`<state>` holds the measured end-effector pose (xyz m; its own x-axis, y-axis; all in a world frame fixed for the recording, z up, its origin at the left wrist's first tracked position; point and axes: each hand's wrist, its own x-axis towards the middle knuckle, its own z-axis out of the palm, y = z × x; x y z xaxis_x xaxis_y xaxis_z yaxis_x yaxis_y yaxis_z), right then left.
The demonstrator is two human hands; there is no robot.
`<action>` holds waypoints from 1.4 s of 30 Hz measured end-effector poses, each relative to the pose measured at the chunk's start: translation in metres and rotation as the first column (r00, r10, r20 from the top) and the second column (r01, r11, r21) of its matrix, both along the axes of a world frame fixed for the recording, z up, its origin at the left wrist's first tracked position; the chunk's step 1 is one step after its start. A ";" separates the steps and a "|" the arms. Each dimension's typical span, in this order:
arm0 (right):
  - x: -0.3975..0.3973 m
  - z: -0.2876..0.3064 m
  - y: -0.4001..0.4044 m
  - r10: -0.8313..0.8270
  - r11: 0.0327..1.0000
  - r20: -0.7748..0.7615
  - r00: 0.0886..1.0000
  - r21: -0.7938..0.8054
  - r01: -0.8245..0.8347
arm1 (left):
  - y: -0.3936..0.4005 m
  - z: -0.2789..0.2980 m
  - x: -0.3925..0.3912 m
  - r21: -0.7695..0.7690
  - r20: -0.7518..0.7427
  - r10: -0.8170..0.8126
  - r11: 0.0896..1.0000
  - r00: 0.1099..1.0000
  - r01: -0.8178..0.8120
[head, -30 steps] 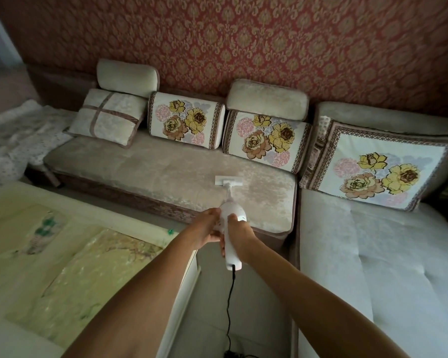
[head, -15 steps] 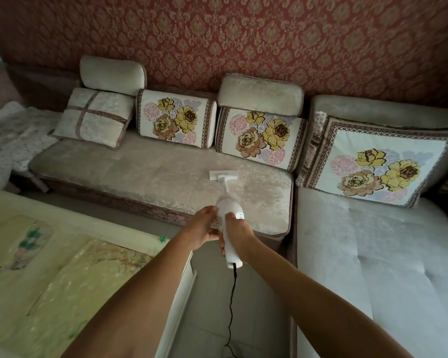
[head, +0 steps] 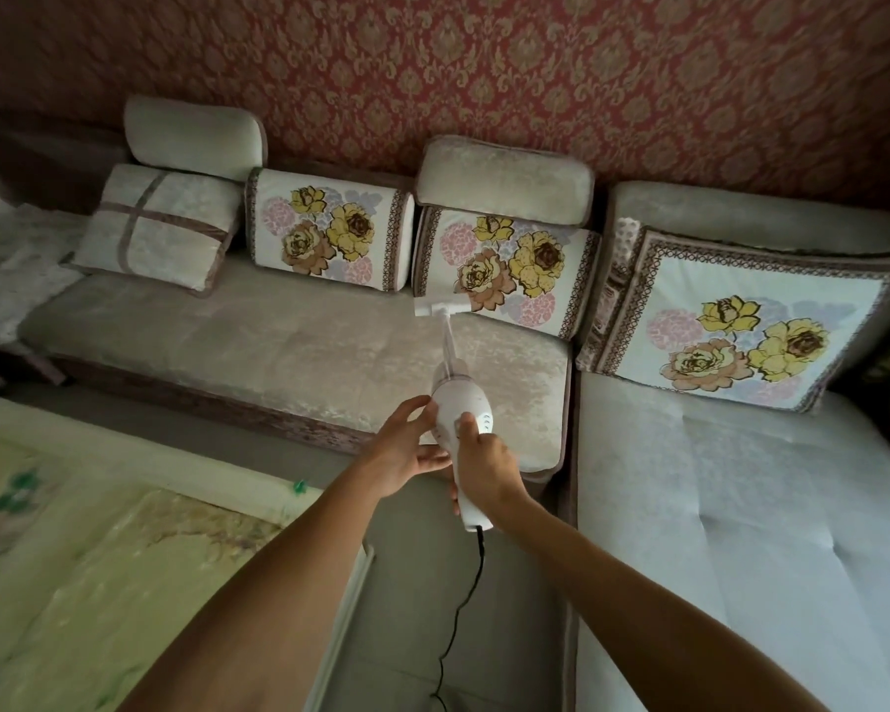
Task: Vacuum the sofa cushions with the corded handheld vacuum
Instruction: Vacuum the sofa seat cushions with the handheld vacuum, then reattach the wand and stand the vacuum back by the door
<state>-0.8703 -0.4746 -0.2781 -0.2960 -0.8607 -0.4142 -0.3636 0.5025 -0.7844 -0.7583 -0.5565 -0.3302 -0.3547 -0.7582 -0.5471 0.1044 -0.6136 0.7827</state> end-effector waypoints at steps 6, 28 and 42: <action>-0.055 0.035 -0.016 -0.017 1.000 -0.013 1.000 0.017 0.017 | -0.031 0.026 -0.042 -0.189 0.317 -0.135 0.961 0.939 0.202; -0.142 0.222 0.196 0.175 0.962 -0.887 0.428 0.246 0.116 | 0.098 0.128 -0.169 -0.743 0.657 -0.339 -0.143 0.673 0.654; -0.088 0.215 0.430 0.039 0.932 -0.998 0.040 0.051 0.360 | 0.293 0.150 -0.194 -0.357 0.670 -0.703 -0.585 -0.236 0.728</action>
<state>-0.9581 -0.0449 -0.0632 -0.7075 -0.6639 0.2423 -0.5650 0.7373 0.3704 -0.9521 -0.2639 -0.1803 -0.8203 0.4723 -0.3226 0.0325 0.6015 0.7982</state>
